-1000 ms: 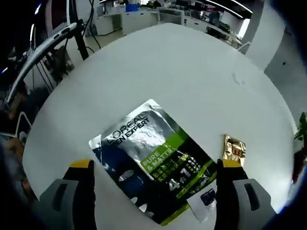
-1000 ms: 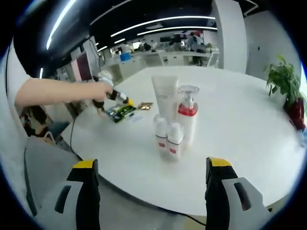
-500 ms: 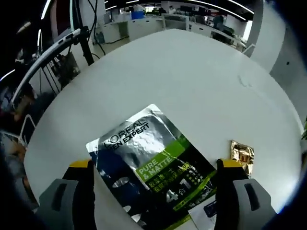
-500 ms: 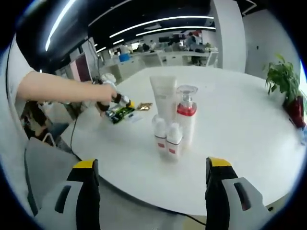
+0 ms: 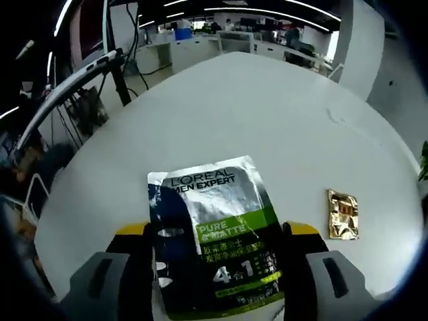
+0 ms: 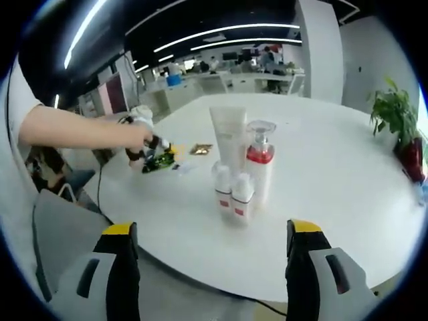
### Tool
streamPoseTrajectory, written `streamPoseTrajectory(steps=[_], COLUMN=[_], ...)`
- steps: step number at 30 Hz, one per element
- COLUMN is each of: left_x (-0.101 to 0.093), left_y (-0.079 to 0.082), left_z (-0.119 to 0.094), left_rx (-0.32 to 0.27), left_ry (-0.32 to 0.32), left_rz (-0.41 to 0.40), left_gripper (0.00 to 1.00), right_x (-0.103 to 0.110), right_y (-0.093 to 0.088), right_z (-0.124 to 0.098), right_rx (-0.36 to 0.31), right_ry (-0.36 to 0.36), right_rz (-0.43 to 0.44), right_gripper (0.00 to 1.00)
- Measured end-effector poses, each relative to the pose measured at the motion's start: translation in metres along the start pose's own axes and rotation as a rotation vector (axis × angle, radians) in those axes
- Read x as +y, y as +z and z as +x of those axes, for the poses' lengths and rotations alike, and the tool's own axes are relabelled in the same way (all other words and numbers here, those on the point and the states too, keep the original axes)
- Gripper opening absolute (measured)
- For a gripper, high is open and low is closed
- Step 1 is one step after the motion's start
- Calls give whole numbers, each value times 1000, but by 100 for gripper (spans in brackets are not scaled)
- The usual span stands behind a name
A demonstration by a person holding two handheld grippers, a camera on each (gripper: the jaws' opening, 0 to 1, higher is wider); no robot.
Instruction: Arrange the skincare products in the storage area until every visible bottle or jar stands upright without overlapping.
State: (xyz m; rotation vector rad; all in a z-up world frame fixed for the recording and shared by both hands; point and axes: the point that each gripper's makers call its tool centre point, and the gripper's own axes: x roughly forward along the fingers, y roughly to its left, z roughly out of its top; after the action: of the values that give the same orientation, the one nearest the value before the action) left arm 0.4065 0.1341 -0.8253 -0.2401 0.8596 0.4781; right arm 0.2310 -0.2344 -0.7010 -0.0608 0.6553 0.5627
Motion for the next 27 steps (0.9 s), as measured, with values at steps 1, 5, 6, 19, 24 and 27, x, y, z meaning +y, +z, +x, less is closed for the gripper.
streamPoseTrajectory(steps=[1, 5, 6, 19, 24, 27], left_x=[1, 9, 9, 20, 18, 15], left_y=[2, 1, 1, 10, 11, 17], left_z=[0, -2, -3, 3, 5, 3], left_rx=[-19, -24, -23, -71, -88, -131], left_ry=[-13, -42, -48, -157, -224, -280], left_rz=[19, 57, 63, 153, 103, 34], left_gripper=[72, 71, 70, 22, 15, 9], right_x=[0, 0, 0, 1, 0, 0], right_y=[0, 0, 0, 0, 0, 1], right_z=[0, 0, 0, 1, 1, 1], right_rx=[-1, 1, 1, 2, 3, 2], right_ry=[0, 1, 1, -1, -6, -7], right_rz=[-4, -12, -13, -24, -26, -25], right_gripper=[91, 91, 91, 91, 91, 91])
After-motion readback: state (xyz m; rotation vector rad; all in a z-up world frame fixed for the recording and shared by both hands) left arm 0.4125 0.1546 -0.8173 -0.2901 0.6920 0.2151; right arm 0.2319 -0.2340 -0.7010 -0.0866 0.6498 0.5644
